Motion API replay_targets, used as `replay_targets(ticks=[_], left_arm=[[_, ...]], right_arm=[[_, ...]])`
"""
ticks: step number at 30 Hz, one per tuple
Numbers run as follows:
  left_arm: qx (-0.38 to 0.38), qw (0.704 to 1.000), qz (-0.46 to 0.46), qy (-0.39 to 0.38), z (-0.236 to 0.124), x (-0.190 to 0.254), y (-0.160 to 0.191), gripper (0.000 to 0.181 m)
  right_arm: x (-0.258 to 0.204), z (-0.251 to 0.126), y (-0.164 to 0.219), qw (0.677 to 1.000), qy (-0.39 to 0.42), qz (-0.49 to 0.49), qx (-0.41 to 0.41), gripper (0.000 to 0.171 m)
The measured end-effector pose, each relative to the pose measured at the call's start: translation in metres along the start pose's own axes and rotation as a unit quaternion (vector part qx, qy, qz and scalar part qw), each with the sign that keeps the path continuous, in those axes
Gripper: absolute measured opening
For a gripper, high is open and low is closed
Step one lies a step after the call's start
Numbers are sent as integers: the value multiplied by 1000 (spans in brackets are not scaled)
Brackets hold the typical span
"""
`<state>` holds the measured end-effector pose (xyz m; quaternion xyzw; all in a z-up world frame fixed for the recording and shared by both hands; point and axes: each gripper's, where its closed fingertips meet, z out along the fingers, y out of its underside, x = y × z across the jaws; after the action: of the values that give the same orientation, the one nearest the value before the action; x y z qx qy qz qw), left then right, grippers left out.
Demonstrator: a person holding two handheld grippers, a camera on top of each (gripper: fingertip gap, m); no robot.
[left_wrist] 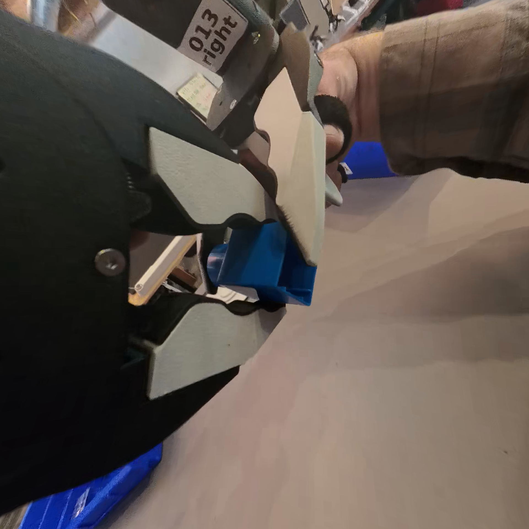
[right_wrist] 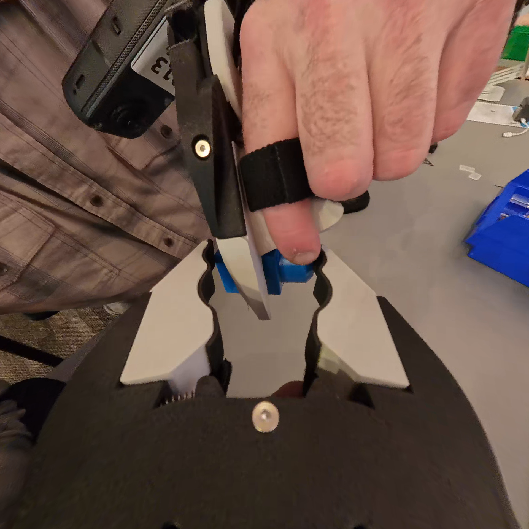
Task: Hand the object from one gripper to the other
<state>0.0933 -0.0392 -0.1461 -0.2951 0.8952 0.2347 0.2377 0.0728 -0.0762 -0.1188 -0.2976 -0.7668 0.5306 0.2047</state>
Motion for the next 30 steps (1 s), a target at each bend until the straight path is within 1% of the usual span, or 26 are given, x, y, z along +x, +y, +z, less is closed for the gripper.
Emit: replay_targets(ticks=[2, 5, 7, 8, 11, 13, 17, 20, 23, 28, 30], left_arm=[[-13, 1000, -2, -20, 1, -3, 5, 47], [-39, 997, -24, -59, -2, -14, 22, 46], [-60, 993, -51, -86, -6, -22, 37, 47], [-76, 990, -60, -106, -9, -27, 47, 46], [-135, 971, -95, -175, -21, -43, 81, 47], [-164, 953, -112, -230, -31, -53, 99, 47], [-185, 920, -146, -313, -47, -69, 118, 46], [-206, 906, -152, -338, -52, -75, 126, 46], [-227, 899, -156, -341, -52, -76, 132, 46], [-281, 885, -150, -340, -50, -75, 148, 46], [-302, 879, -145, -339, -50, -75, 155, 46]], right_arm=[[5, -3, -1, 1000, 16, -3, 3, 68], [19, -13, -13, 997, 66, -6, 30, 68], [34, -24, -22, 992, 115, -10, 52, 77], [40, -30, -26, 989, 135, -10, 65, 77], [59, -52, -41, 974, 191, 4, 120, 77], [67, -63, -49, 965, 207, 19, 159, 76], [84, -77, -63, 940, 235, 32, 245, 80], [95, -82, -70, 921, 260, 39, 287, 83], [101, -82, -74, 911, 275, 41, 305, 82], [110, -82, -75, 899, 305, 52, 309, 65], [116, -83, -74, 893, 322, 66, 306, 62]])
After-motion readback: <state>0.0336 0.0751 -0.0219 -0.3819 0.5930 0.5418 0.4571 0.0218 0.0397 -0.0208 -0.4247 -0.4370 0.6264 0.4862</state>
